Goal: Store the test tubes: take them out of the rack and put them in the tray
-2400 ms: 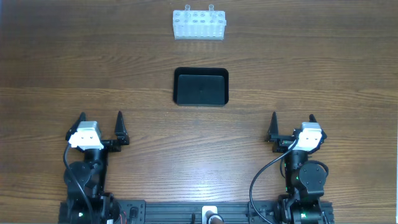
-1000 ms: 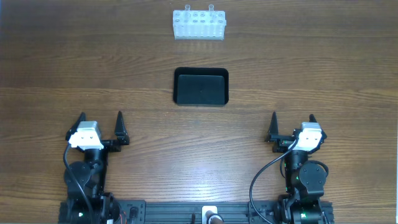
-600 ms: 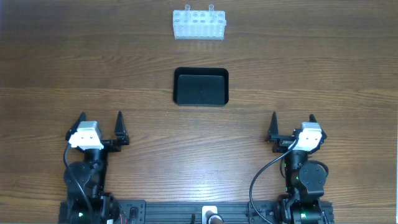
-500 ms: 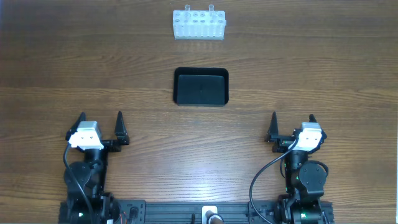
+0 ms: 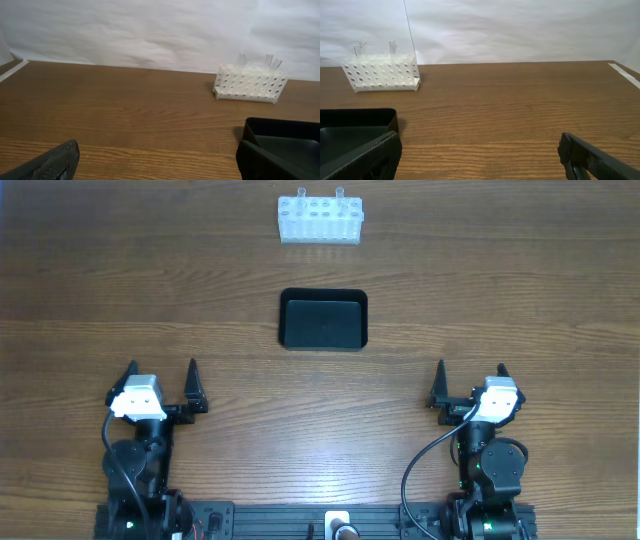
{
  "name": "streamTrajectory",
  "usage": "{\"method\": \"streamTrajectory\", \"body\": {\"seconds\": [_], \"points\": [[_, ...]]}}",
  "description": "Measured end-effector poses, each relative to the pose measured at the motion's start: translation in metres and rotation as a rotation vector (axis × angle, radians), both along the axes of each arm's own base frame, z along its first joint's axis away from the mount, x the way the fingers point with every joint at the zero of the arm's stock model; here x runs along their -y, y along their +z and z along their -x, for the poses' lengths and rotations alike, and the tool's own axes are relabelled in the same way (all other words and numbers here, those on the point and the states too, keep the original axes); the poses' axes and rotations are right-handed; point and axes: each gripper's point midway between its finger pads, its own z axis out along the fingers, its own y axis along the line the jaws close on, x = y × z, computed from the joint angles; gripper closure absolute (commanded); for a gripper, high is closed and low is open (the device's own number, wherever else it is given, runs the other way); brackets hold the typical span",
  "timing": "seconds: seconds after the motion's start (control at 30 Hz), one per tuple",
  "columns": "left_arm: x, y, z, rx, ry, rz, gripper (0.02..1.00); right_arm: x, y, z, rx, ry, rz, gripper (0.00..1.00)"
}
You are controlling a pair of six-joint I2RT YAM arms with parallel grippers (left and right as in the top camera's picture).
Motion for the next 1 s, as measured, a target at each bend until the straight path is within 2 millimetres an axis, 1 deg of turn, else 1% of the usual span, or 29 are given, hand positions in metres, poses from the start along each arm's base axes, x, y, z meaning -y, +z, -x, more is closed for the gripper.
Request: {"method": "streamTrajectory", "body": {"seconds": [0.13, 0.2, 0.23, 0.4, 0.47, 0.6, 0.87, 1.0], "points": [[0.0, 0.001, 0.0, -0.004, 0.0, 0.0, 0.02, 0.0, 0.0, 0.0, 0.0, 0.0, 0.0, 0.007], [0.0, 0.006, 0.0, -0.014, 0.0, 0.001, 0.02, 0.0, 0.0, 0.0, 0.0, 0.0, 0.0, 0.009], [0.0, 0.011, -0.001, -0.016, 0.0, 0.001, 0.02, 0.0, 0.0, 0.0, 0.0, 0.0, 0.0, 0.007], [0.001, 0.05, -0.006, -0.011, -0.005, 0.0, 0.02, 0.0, 0.0, 0.0, 0.0, 0.0, 0.0, 0.007], [0.006, 0.068, -0.012, -0.016, -0.026, 0.0, 0.02, 0.0, 0.0, 0.0, 0.0, 0.0, 0.0, 0.007], [0.021, 0.098, -0.026, -0.045, -0.08, 0.0, 0.02, 0.0, 0.0, 0.0, -0.001, 0.001, 0.0, 0.007], [0.058, 0.136, -0.061, -0.218, -0.196, -0.011, 0.023, 0.0, 0.0, 0.0, -0.001, 0.001, 0.0, 0.007], [0.078, 0.16, -0.082, -0.255, -0.245, -0.02, 0.02, 0.0, 0.0, 0.0, -0.001, 0.001, 0.0, 0.009]]}}
